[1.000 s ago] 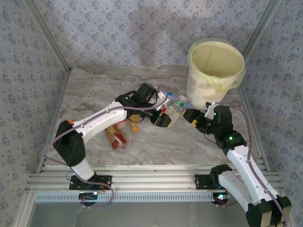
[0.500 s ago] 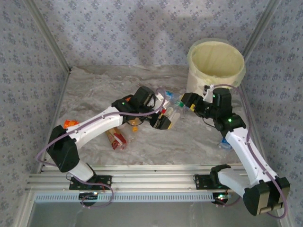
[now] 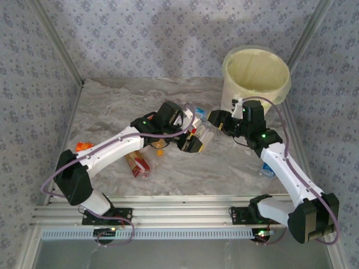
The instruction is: Put the plastic bottles in the bin
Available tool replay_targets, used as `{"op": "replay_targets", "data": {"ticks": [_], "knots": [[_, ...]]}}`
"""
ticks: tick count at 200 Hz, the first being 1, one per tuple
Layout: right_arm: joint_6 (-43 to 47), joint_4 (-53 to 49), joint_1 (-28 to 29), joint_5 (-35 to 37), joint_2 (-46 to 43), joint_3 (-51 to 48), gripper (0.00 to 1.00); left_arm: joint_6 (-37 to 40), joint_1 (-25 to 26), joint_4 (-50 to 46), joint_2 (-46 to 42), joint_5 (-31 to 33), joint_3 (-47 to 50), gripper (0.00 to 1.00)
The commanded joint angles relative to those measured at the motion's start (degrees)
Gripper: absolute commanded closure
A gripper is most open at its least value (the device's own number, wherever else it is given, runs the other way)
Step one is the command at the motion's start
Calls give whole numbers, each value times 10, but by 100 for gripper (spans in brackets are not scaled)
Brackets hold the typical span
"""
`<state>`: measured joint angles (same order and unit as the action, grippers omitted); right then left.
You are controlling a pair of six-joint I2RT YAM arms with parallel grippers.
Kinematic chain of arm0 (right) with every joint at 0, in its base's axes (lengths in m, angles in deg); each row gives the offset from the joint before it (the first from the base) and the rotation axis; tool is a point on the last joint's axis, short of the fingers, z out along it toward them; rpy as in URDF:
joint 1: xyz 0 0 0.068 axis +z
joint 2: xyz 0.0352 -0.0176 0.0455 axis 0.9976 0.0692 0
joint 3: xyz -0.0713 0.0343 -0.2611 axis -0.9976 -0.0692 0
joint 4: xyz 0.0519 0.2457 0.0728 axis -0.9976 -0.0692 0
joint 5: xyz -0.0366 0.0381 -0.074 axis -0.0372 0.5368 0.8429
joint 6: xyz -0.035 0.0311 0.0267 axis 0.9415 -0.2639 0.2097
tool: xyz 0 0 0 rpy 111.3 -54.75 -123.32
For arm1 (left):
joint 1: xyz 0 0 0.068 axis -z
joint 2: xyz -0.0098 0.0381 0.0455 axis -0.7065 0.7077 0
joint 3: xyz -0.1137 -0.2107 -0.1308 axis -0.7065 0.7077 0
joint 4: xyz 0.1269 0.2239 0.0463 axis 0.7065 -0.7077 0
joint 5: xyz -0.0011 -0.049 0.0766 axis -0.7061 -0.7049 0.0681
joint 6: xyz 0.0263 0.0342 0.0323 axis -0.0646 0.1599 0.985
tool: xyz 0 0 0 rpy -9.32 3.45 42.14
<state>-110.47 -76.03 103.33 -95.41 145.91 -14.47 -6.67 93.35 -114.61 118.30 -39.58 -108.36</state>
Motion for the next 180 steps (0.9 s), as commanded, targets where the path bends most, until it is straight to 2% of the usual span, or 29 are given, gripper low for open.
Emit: {"op": "replay_targets", "data": {"ticks": [1,48,75,90,123,180], "knots": [[9,16,5,-5,3,19,50,7,2,16,3,-16,0,45],[9,16,7,-2,3,17,66,7,2,15,6,-16,-1,44],[8,16,7,1,1,20,69,7,2,15,7,-16,0,38],[10,10,6,11,-5,22,69,6,2,16,7,-13,0,30],[30,-23,-2,29,-18,43,69,6,2,34,-13,0,12,1],[97,-121,-37,74,-36,122,69,18,-3,92,-88,47,61,0]]}}
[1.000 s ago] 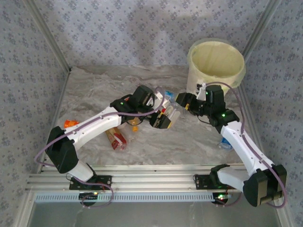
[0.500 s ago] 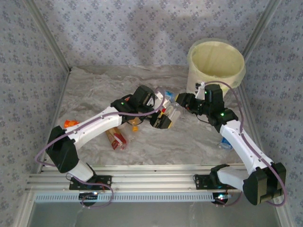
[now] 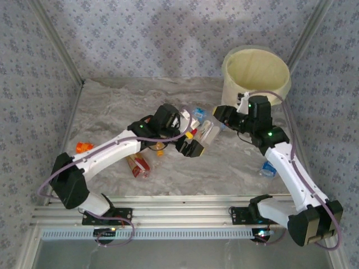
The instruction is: Put the plastic bottles in the bin
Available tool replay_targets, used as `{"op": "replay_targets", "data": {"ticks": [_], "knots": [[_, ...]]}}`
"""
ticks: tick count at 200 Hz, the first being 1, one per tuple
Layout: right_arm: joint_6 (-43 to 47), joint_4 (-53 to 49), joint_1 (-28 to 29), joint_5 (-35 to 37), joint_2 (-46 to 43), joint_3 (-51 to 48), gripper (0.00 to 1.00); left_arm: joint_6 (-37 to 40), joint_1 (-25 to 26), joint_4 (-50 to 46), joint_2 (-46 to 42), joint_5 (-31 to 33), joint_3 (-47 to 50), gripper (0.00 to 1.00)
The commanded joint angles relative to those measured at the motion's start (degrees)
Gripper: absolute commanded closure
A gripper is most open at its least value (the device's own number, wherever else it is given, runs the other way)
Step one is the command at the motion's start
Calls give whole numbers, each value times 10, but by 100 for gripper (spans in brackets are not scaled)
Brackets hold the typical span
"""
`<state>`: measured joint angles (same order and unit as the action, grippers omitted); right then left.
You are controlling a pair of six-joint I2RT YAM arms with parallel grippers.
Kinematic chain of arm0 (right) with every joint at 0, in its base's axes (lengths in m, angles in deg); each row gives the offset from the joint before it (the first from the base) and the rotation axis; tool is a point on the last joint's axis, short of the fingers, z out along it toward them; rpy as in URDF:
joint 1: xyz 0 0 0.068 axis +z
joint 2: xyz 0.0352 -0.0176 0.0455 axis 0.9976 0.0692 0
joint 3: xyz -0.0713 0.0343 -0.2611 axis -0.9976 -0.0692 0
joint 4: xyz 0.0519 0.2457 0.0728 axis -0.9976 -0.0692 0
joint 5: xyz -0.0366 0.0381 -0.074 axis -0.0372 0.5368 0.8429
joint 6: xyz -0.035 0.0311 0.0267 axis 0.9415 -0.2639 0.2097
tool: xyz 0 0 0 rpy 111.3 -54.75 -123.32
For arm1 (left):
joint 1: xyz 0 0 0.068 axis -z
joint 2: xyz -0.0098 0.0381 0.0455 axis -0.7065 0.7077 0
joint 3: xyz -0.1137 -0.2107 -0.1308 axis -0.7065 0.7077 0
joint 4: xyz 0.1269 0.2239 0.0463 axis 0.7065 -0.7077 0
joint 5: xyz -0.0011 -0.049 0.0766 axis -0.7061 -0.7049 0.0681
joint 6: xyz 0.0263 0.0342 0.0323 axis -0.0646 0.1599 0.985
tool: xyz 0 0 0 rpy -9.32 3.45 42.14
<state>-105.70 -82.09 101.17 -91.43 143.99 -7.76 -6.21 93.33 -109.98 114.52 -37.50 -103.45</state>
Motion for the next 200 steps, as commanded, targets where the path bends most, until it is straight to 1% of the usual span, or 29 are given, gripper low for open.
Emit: {"op": "replay_targets", "data": {"ticks": [1,14,18,20,52,72,92,115,133,159,179,200], "knots": [[51,-62,-17,36,-17,57,68,13,-3,47,-52,28,12,0],[53,-83,-22,51,-20,76,69,16,-5,59,-69,46,23,0],[54,-86,-24,54,-20,98,69,18,-5,63,-74,54,27,0],[72,-88,-26,56,-21,104,69,19,-5,65,-77,58,29,0],[120,-113,-50,88,-5,181,69,36,-5,115,-122,137,80,0],[146,-121,-61,116,15,237,69,45,-4,149,-148,157,108,0],[173,-127,-66,163,38,293,69,55,-4,177,-167,177,131,0],[211,-126,-69,219,70,354,69,60,-4,194,-176,230,147,0],[241,-126,-69,256,102,401,69,50,-5,206,-181,256,156,0],[275,-112,-70,325,145,450,69,45,-5,211,-184,262,162,0],[292,-99,-71,369,175,469,71,50,-5,215,-185,263,166,0],[308,-82,-74,412,204,489,72,48,-6,219,-184,281,171,0]]}}
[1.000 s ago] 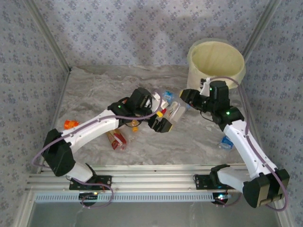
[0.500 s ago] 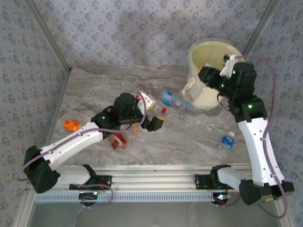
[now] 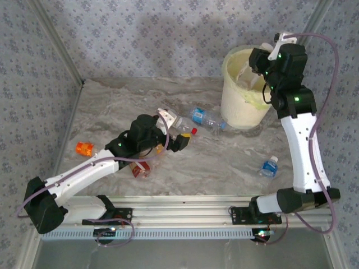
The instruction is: Put the plastic bottles in the bin
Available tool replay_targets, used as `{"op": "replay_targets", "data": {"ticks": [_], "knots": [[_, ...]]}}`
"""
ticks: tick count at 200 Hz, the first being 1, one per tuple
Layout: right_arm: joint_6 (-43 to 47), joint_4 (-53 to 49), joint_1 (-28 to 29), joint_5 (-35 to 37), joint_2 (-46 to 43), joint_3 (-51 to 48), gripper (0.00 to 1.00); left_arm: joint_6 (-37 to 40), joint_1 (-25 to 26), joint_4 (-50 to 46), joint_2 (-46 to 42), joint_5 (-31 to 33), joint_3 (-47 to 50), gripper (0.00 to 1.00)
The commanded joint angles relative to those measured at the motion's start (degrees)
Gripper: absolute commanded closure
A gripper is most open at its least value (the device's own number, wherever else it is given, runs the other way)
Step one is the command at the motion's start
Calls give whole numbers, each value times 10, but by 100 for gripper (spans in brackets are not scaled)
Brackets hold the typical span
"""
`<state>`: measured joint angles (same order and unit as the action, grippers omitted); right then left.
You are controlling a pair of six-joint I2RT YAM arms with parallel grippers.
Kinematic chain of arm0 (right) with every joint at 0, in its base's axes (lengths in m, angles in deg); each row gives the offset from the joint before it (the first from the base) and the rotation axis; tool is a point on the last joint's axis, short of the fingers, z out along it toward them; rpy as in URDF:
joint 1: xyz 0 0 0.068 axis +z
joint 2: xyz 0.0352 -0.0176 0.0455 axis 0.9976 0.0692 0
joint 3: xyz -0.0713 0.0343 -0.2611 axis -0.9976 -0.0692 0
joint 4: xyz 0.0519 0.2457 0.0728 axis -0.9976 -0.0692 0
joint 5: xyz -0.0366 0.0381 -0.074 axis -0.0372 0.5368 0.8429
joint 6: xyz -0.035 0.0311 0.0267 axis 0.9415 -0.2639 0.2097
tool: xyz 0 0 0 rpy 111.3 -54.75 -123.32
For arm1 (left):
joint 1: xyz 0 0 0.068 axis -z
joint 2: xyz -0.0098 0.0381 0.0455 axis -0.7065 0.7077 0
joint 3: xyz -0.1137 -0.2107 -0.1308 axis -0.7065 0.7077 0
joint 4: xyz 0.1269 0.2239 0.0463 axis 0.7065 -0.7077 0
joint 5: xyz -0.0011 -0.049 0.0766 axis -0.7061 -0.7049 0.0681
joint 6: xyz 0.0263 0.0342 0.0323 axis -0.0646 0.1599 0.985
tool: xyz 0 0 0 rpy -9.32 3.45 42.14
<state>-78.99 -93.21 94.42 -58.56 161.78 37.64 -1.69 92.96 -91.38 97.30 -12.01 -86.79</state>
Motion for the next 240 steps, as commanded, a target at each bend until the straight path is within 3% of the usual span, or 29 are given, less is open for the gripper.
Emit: {"op": "replay_targets", "data": {"ticks": [1,66,109,176,240], "knots": [[42,30,-6,85,29,37,72,3,-2,34,-12,27,4,0],[67,-15,-31,79,143,113,72,8,-2,11,-1,7,-10,0],[20,-60,-66,-12,192,120,71,-8,-1,2,6,5,-19,0],[-9,-93,-79,-51,237,124,66,-13,-2,-11,12,-5,-31,0],[-18,-100,-78,-42,237,132,41,-16,-2,-14,13,-10,-35,0]]}}
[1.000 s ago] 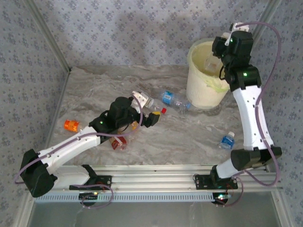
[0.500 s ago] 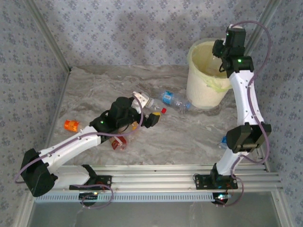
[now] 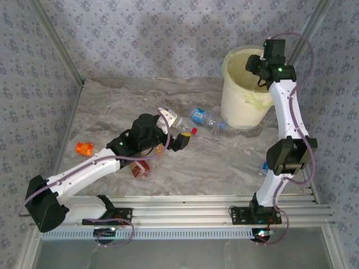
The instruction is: Put the plastic bottles in the bin
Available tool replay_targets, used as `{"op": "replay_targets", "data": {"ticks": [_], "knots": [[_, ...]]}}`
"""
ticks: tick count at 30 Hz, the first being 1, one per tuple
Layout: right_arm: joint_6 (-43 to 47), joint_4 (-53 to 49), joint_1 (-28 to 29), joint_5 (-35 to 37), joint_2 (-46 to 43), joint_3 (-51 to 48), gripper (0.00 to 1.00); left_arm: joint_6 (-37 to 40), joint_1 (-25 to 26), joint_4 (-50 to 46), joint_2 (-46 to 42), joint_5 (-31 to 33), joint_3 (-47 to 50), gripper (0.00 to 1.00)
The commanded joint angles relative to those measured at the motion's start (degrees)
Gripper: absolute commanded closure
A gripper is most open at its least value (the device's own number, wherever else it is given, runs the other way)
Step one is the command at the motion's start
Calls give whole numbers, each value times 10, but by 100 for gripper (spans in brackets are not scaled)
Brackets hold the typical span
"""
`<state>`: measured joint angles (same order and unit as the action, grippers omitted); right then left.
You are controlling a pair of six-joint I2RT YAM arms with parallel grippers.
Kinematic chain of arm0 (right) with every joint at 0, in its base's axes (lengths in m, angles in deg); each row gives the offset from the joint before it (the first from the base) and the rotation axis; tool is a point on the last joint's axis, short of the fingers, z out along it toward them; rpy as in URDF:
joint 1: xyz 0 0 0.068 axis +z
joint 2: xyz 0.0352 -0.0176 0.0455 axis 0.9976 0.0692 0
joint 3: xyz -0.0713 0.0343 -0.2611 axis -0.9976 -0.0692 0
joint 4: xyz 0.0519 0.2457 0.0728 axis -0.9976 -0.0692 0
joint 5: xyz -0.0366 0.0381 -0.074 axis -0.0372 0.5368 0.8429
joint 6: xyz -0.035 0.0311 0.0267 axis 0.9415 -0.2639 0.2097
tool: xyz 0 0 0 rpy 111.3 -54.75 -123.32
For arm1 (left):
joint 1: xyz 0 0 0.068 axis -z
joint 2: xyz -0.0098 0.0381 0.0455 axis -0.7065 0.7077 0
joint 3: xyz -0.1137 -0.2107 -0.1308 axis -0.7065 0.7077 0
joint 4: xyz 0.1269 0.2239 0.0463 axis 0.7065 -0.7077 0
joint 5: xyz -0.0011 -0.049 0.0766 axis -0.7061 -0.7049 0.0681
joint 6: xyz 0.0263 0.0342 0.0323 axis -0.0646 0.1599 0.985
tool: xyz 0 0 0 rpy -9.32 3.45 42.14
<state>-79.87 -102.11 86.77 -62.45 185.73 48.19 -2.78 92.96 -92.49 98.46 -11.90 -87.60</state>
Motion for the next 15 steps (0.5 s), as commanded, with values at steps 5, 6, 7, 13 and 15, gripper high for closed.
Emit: {"op": "replay_targets", "data": {"ticks": [5,6,7,13,15], "knots": [[-4,-21,1,2,-5,40,31,-4,-2,-4,-2,-13,-27,0],[-3,-23,1,2,-6,41,29,-4,-2,-4,-3,-13,-27,0],[-1,-25,1,3,-9,42,27,-4,-2,-5,-4,-13,-27,0],[17,-39,6,6,-39,36,21,1,-2,-13,-10,-35,-31,0],[22,-44,8,3,-58,22,19,7,-2,-26,-11,-54,-38,0]]}}
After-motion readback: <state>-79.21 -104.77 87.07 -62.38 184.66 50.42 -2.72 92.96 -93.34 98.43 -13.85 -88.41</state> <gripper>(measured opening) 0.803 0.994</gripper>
